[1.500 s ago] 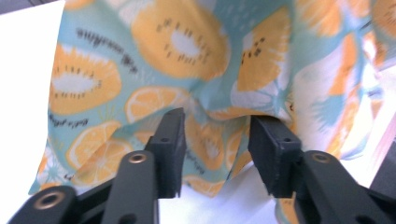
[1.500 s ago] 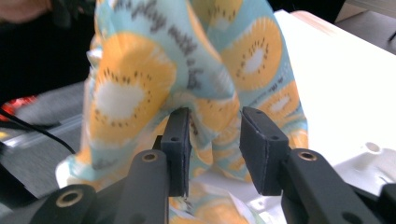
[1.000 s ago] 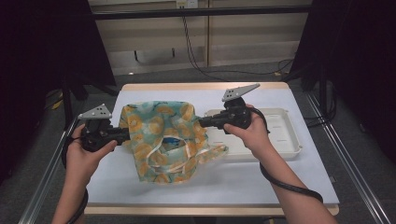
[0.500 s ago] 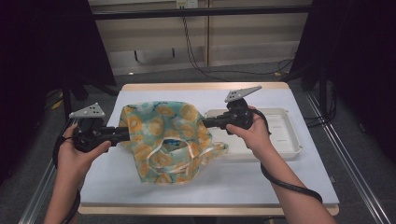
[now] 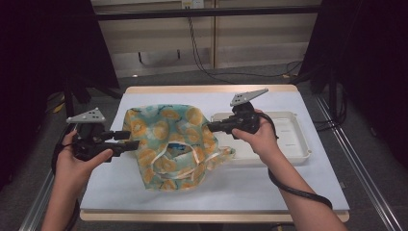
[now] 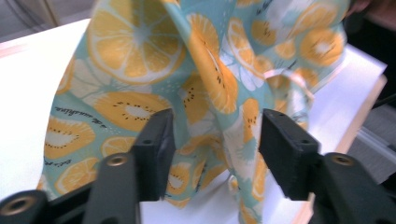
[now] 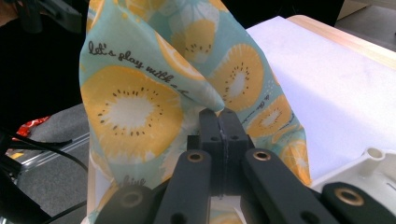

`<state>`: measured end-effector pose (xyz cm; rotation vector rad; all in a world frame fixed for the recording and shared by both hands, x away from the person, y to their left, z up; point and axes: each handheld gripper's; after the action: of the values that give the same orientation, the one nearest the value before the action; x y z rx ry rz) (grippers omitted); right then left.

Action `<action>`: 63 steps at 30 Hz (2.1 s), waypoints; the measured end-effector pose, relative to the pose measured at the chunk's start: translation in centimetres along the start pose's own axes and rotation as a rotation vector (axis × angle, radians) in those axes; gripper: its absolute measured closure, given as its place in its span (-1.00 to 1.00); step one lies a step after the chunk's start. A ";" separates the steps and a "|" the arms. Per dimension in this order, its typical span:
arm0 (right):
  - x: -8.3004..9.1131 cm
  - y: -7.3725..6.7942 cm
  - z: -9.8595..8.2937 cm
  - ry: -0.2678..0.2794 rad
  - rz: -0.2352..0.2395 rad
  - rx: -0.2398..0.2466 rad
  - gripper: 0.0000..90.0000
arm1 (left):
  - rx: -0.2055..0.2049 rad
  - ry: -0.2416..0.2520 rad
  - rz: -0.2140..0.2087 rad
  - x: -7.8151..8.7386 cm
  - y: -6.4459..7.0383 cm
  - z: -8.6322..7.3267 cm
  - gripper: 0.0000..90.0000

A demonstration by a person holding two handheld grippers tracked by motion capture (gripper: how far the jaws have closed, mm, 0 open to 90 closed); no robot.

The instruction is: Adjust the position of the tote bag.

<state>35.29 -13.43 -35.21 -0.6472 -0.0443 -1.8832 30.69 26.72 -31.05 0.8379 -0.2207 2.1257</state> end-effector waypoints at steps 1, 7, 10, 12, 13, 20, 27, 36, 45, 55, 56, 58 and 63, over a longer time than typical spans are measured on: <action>0.0 0.0 0.0 -0.001 0.000 -0.001 1.00 | -0.004 -0.006 0.006 -0.3 0.1 0.1 -0.03; 0.0 0.0 -0.1 -0.005 -0.007 -0.001 1.00 | -0.022 -0.078 -0.004 -1.3 0.0 0.4 0.88; 0.1 0.1 -0.1 -0.010 -0.016 -0.005 1.00 | -0.011 -0.101 0.026 -0.8 0.4 1.2 1.00; 0.2 0.2 0.0 -0.008 -0.019 -0.009 1.00 | -0.010 -0.095 0.031 0.0 0.4 2.1 1.00; 0.3 0.3 0.0 -0.005 -0.023 -0.011 1.00 | -0.012 -0.086 0.042 0.3 0.4 2.6 1.00; 0.6 0.9 -0.2 -0.014 -0.051 -0.019 1.00 | 0.001 -0.032 0.048 2.0 0.3 6.1 1.00; 0.4 1.6 -1.3 -0.064 -0.067 -0.037 1.00 | 0.002 -0.025 0.067 2.1 -0.1 7.4 1.00; 0.3 1.6 -1.5 -0.083 -0.064 -0.037 0.99 | 0.020 -0.036 0.093 1.9 -1.0 7.8 1.00; 0.7 0.5 -0.7 -0.121 -0.069 -0.003 0.74 | 0.004 -0.040 0.091 2.2 -0.6 8.1 1.00; 2.3 -1.2 -0.2 -0.128 -0.102 0.040 0.31 | -0.003 -0.051 0.092 2.1 -0.4 8.0 1.00; 2.4 -1.3 -0.1 -0.129 -0.099 0.045 0.27 | -0.003 -0.051 0.092 2.1 -0.4 8.0 1.00; 2.5 -1.3 0.0 -0.134 -0.103 0.050 0.25 | -0.005 -0.049 0.095 2.0 -0.3 8.1 1.00; 3.3 -1.8 0.3 -0.106 -0.086 0.043 0.17 | -0.003 -0.056 0.100 1.9 -0.3 8.0 1.00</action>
<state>33.00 -15.37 -32.99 -0.7248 -0.1836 -1.9239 34.03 24.77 -23.74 0.9018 -0.3006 2.1953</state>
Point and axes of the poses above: each handheld gripper's, and its own axes: x roughly backward along the jaws, z roughly out of its top, y roughly to its right, and after that the axes turned 3 degrees about z, right-handed
